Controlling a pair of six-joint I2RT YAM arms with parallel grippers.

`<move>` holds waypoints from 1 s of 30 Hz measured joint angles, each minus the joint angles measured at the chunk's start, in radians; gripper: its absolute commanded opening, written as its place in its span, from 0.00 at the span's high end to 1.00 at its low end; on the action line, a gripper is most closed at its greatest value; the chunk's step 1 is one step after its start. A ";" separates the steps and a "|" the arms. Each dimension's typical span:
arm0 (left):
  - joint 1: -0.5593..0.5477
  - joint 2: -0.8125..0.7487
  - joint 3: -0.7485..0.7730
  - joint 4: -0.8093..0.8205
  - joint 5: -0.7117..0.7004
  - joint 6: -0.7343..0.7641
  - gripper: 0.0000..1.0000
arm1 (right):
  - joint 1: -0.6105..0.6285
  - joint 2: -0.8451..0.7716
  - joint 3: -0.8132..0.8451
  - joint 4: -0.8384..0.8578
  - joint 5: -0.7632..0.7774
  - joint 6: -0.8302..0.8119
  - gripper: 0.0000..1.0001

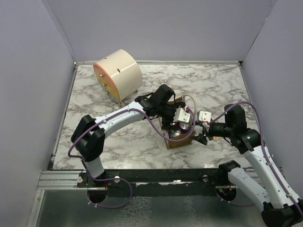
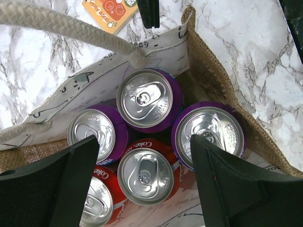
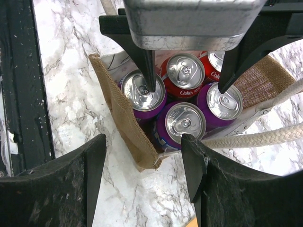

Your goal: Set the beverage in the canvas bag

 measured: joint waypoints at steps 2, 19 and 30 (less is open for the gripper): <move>-0.003 0.000 0.000 0.000 -0.008 0.008 0.19 | -0.003 -0.002 -0.003 0.002 0.000 0.001 0.36; -0.021 0.000 0.021 -0.063 -0.043 0.068 0.15 | -0.026 -0.004 -0.009 0.007 0.000 0.015 0.36; 0.004 -0.079 0.063 -0.151 -0.041 0.028 0.14 | -0.067 -0.050 0.009 0.017 0.062 0.072 0.35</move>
